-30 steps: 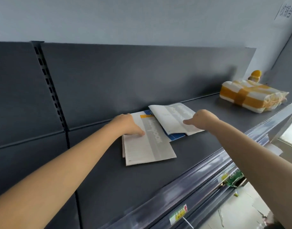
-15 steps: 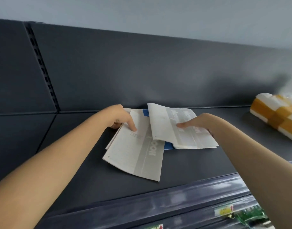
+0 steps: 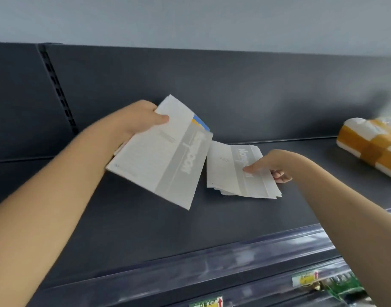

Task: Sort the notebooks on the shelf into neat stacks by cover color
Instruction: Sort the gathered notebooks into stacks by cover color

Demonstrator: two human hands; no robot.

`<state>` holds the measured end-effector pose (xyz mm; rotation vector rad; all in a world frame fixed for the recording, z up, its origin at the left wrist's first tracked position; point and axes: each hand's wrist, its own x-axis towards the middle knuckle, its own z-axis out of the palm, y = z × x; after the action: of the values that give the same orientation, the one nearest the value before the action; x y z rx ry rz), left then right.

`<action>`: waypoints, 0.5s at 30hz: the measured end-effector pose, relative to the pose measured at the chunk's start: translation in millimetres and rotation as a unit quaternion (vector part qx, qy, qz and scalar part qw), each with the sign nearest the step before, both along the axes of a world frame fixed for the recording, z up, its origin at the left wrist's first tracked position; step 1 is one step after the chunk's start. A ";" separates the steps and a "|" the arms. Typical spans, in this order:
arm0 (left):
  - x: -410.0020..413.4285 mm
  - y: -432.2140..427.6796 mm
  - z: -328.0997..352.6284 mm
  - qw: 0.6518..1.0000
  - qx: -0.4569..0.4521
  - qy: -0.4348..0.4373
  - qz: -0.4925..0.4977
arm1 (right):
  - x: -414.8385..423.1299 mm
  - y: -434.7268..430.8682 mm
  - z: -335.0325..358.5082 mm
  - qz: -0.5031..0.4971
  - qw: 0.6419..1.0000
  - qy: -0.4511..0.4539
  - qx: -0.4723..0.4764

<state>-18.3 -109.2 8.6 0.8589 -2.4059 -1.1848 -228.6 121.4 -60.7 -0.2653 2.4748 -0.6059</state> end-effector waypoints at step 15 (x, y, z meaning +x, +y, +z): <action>-65.1 52.2 -93.6 0.991 0.043 -0.111 0.058 | 29.7 -27.3 8.4 -0.010 0.995 -0.061 -0.072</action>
<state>-83.5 -57.0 -84.9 1.1988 -2.4497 -1.2132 -198.9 94.0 -52.3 -0.2512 2.3221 -0.7867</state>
